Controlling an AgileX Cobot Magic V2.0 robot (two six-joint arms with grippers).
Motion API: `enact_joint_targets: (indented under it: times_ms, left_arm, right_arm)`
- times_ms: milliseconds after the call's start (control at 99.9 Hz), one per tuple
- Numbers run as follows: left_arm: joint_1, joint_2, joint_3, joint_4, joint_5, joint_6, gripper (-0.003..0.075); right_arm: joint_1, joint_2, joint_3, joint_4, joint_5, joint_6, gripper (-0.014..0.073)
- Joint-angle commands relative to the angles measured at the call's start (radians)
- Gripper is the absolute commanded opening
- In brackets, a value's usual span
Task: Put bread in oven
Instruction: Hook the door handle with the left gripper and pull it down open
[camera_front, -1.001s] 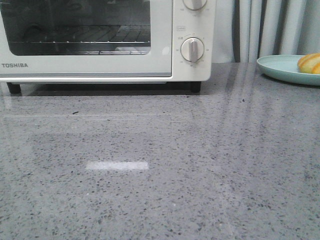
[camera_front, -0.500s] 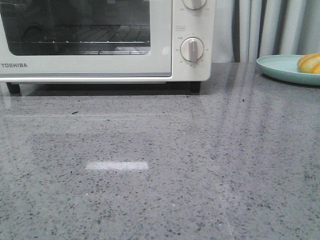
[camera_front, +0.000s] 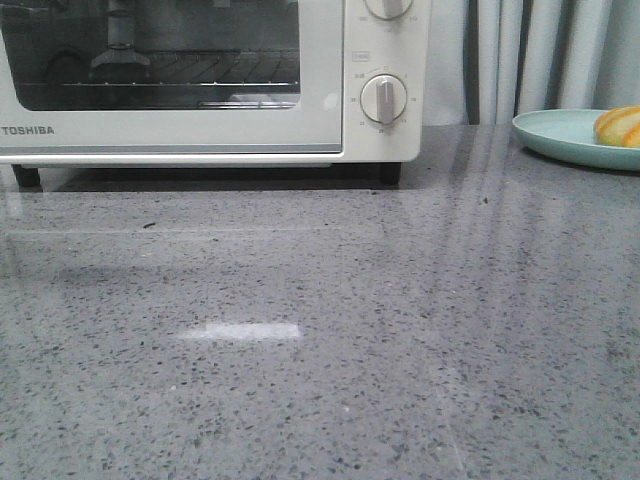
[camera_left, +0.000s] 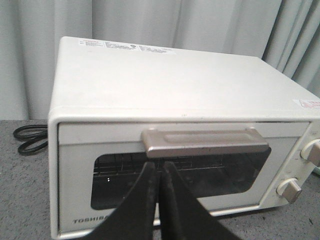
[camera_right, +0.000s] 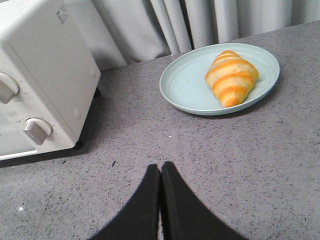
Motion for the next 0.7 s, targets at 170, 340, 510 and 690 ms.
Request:
enact_joint_targets:
  times_ms: [170, 340, 510, 690]
  left_arm:
    - [-0.136, 0.221, -0.201, 0.000, -0.115, 0.056, -0.0021]
    - [-0.159, 0.317, -0.231, 0.000, -0.196, 0.056, -0.0021]
    - [-0.159, 0.386, -0.231, 0.000, -0.205, 0.056, -0.0021]
    - [-0.158, 0.432, -0.231, 0.002, -0.213, 0.056, -0.0021]
  right_arm:
    - [0.017, 0.011, -0.037, -0.012, -0.079, -0.012, -0.0050]
    - [0.023, 0.011, -0.037, -0.014, -0.077, -0.012, -0.0050]
    - [0.023, 0.011, -0.037, -0.014, -0.060, -0.012, -0.0050]
    - [0.023, 0.011, -0.037, -0.014, -0.060, -0.012, -0.0050]
